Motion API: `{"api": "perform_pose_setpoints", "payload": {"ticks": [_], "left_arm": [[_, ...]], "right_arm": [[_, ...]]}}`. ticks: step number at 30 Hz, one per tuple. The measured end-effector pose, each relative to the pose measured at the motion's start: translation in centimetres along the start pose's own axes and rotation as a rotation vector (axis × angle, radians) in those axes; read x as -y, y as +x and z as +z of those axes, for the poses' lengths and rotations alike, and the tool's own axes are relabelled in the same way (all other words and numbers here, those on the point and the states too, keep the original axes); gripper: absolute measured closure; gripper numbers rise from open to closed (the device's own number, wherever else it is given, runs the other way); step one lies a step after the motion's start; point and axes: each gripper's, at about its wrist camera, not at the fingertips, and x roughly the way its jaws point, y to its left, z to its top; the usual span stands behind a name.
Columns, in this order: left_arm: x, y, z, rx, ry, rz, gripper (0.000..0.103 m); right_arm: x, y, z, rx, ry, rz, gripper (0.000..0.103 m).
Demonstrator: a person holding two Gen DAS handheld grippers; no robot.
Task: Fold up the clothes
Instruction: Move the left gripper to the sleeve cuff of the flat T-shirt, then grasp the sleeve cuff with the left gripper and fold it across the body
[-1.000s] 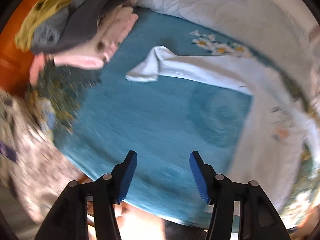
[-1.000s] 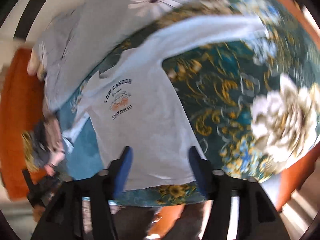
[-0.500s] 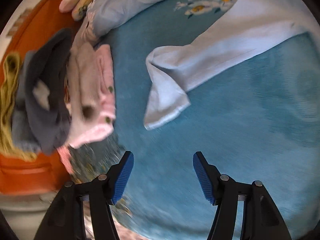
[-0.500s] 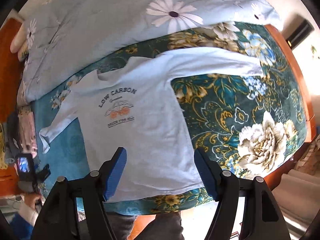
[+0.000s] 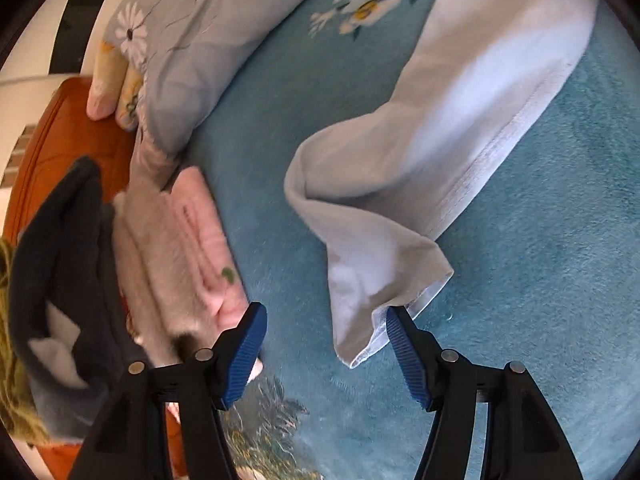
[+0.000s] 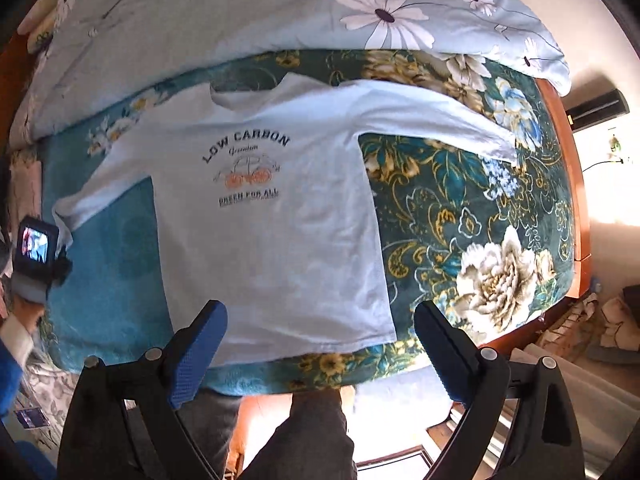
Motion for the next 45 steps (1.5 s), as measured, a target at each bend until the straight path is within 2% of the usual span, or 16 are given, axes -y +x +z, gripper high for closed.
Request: {"api": "perform_pose_setpoints", "payload": {"ticks": [4, 7, 13, 15, 17, 18, 19, 22, 24, 27, 31, 34, 38, 41, 43, 45], "left_arm": [[-0.2, -0.3, -0.5, 0.040, 0.042, -0.098, 0.039], [-0.9, -0.4, -0.5, 0.044, 0.026, -0.187, 0.037], [-1.2, 0.6, 0.1, 0.036, 0.022, -0.225, 0.040], [-1.6, 0.8, 0.3, 0.022, 0.003, -0.279, 0.052], [-2.0, 1.0, 0.4, 0.003, -0.026, -0.353, 0.076], [-2.3, 1.0, 0.5, -0.004, -0.037, -0.371, 0.083], [-2.5, 0.9, 0.5, -0.010, -0.049, -0.389, 0.096], [-4.4, 0.2, 0.6, 0.001, -0.130, -0.423, 0.099], [-7.1, -0.9, 0.7, 0.032, -0.241, -0.469, 0.099], [-13.1, -3.1, 0.2, 0.096, -0.498, -0.603, 0.099], [-19.4, -5.3, -1.0, 0.149, -0.848, -0.853, 0.099], [-22.4, -5.8, -2.6, 0.153, -1.021, -0.966, 0.099], [-24.1, -7.3, -2.9, 0.148, -1.095, -1.018, 0.099], [-23.3, -7.8, -3.4, 0.108, -1.141, -1.065, 0.099], [-22.4, -8.5, -3.4, 0.099, -1.176, -1.122, 0.099], [-21.5, -10.1, -2.9, 0.100, -1.174, -1.157, 0.099]], "right_arm": [[-0.8, -0.4, 0.0, -0.003, -0.019, -0.004, 0.008], [-1.3, -0.6, 0.1, -0.003, -0.034, -0.004, 0.008], [-1.9, 0.0, -0.4, -0.032, -0.057, -0.007, 0.008], [-1.9, 0.2, -0.5, -0.045, -0.054, -0.008, 0.008], [-1.7, 0.1, -0.4, -0.052, -0.037, 0.015, 0.008], [-1.6, -0.1, -0.3, -0.053, -0.026, 0.031, 0.008], [-1.5, -0.2, -0.2, -0.055, -0.015, 0.050, 0.008], [-1.5, -0.4, 0.1, -0.053, -0.001, 0.090, 0.008], [-1.8, -0.3, 0.3, -0.050, -0.010, 0.095, 0.008], [-2.4, -0.2, 0.5, -0.051, -0.031, 0.104, 0.008], [-2.5, 0.1, 0.8, -0.049, -0.041, 0.124, 0.008], [-2.4, 0.3, 1.0, -0.043, -0.042, 0.144, 0.008], [-1.9, 0.7, 1.1, -0.035, -0.039, 0.179, 0.008], [-1.2, 1.4, 1.2, -0.036, -0.028, 0.206, 0.008], [-0.6, 2.0, 1.2, -0.040, -0.013, 0.228, 0.008], [0.1, 2.5, 1.3, -0.038, -0.004, 0.248, 0.008]]}}
